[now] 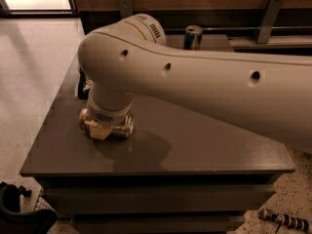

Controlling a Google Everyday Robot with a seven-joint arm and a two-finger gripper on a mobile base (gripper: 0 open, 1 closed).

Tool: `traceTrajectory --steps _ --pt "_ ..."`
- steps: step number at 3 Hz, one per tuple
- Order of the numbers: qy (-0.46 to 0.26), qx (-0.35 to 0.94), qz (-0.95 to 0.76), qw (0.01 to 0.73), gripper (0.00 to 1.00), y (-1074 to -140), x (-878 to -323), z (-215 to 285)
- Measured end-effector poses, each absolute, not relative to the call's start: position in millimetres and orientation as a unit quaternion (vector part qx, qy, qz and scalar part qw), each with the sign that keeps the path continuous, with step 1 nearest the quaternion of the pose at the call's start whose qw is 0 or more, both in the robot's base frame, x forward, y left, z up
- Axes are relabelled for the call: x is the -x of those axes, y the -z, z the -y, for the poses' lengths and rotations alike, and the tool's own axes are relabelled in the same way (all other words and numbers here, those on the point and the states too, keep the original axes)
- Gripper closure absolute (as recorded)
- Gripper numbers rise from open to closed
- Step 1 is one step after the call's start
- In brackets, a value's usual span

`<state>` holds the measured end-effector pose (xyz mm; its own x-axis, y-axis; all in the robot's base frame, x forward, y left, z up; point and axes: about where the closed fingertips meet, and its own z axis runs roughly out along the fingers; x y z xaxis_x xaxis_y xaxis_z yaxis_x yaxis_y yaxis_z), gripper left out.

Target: Knock orange can over

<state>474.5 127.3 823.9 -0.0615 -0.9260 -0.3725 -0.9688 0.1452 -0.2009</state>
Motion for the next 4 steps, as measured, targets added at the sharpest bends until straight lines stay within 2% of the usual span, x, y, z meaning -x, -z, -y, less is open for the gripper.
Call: traceTrajectory --steps 2,3,4 --pt "-0.049 0.652 -0.726 0.213 0.16 -826.2 -473.3 -126.9" --pt "-0.048 0.652 -0.726 0.214 0.0 -827.3 -472.7 -126.7" --pt "-0.048 0.652 -0.726 0.214 0.0 -827.3 -472.7 -126.7"
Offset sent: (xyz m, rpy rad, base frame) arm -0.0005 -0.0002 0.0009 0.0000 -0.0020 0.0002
